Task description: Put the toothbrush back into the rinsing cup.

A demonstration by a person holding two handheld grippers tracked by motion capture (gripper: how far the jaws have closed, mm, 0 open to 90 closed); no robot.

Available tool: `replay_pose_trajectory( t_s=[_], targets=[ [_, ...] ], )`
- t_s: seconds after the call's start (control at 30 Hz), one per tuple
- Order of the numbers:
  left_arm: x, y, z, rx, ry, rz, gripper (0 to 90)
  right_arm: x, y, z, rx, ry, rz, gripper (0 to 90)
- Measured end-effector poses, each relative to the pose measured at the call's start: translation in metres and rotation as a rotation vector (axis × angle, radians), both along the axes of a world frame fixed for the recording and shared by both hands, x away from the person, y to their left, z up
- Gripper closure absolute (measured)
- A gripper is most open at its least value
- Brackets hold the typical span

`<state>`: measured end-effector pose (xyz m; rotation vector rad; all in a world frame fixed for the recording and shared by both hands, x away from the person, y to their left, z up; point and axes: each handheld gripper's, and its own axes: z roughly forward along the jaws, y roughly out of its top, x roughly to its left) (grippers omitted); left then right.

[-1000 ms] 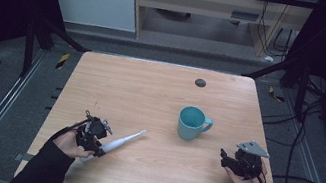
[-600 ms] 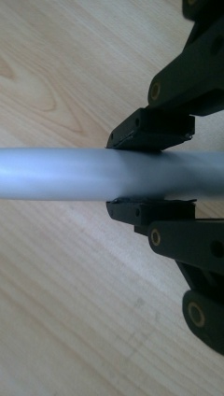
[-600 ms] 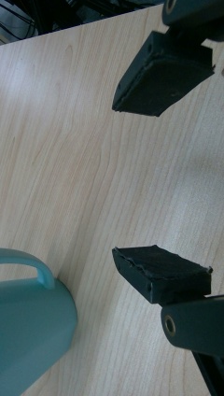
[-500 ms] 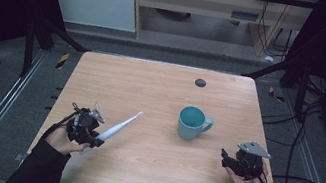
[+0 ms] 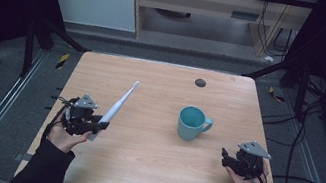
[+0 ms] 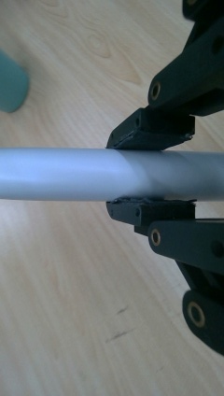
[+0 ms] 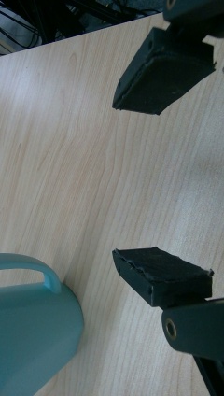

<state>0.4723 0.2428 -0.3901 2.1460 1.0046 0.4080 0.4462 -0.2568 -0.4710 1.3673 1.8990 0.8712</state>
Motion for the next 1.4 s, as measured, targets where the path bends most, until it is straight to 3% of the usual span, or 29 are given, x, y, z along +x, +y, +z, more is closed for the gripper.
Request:
replay_pose_trajectory(
  t_s=[0.03, 0.13, 0.3, 0.53, 0.57, 0.83, 1.1, 1.4],
  targets=[
    [0.000, 0.000, 0.000, 0.000, 0.000, 0.000, 66.1, 0.000, 0.000, 0.000, 0.000, 0.000, 0.000, 22.5],
    [0.004, -0.001, 0.011, -0.049, -0.052, 0.025, 66.0, 0.000, -0.001, 0.000, 0.008, -0.006, 0.000, 22.1],
    [0.016, -0.010, 0.024, -0.124, -0.084, 0.034, 66.0, 0.000, 0.000, 0.000, 0.010, -0.007, 0.003, 21.5],
    [0.032, -0.034, 0.037, -0.194, -0.154, 0.044, 66.1, -0.001, 0.000, 0.001, 0.019, -0.013, 0.005, 21.2],
    [0.034, -0.040, 0.039, -0.203, -0.178, 0.050, 66.1, -0.001, 0.000, 0.001, 0.023, -0.012, 0.006, 20.9],
    [0.047, -0.070, 0.047, -0.278, -0.228, 0.055, 66.1, -0.001, 0.002, 0.000, 0.024, -0.014, 0.014, 20.4],
    [0.054, -0.102, 0.045, -0.286, -0.271, 0.050, 66.1, -0.001, 0.003, 0.000, 0.032, -0.013, 0.019, 20.1],
    [0.061, -0.133, 0.039, -0.330, -0.284, 0.037, 66.0, 0.000, 0.003, -0.001, 0.039, -0.004, 0.016, 19.9]
  ],
)
